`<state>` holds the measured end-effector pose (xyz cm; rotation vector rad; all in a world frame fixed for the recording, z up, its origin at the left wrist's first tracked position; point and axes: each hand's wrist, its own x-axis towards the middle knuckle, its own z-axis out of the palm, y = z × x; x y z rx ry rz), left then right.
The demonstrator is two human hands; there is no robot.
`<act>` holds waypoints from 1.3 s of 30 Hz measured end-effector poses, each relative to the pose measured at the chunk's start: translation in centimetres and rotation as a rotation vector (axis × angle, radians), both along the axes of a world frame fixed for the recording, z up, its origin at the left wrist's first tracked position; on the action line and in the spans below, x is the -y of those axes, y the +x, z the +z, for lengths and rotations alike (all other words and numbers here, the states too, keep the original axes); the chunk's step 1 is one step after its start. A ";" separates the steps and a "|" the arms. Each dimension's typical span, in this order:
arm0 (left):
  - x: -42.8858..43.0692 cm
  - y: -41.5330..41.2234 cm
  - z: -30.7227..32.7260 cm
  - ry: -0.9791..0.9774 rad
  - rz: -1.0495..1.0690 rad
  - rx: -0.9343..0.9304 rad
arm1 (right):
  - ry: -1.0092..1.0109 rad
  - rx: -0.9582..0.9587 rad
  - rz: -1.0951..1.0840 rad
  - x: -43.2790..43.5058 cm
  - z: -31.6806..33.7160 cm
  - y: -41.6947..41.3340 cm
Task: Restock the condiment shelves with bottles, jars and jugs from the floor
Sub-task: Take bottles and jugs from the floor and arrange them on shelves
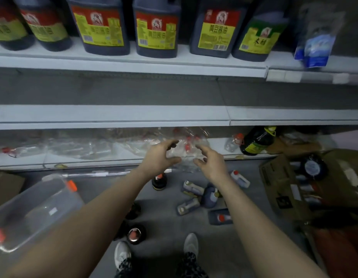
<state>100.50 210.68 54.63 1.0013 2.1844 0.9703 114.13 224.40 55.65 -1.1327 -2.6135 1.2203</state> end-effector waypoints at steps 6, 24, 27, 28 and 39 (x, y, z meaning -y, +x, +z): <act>-4.2 6.0 -5.7 -0.073 0.088 0.103 | -0.054 0.116 0.115 -5.8 -6.1 5.1; -4.9 14.1 -33.2 -0.373 0.168 0.340 | -0.202 0.406 0.202 -9.2 -34.2 12.4; -5.0 14.6 -39.1 -0.411 0.181 0.374 | -0.203 0.419 0.198 -9.8 -39.7 12.6; -4.9 14.7 -40.4 -0.422 0.184 0.380 | -0.203 0.429 0.202 -10.1 -41.0 12.6; -3.3 17.0 -60.4 -0.545 0.159 0.378 | -0.199 0.498 0.208 -11.8 -60.8 14.1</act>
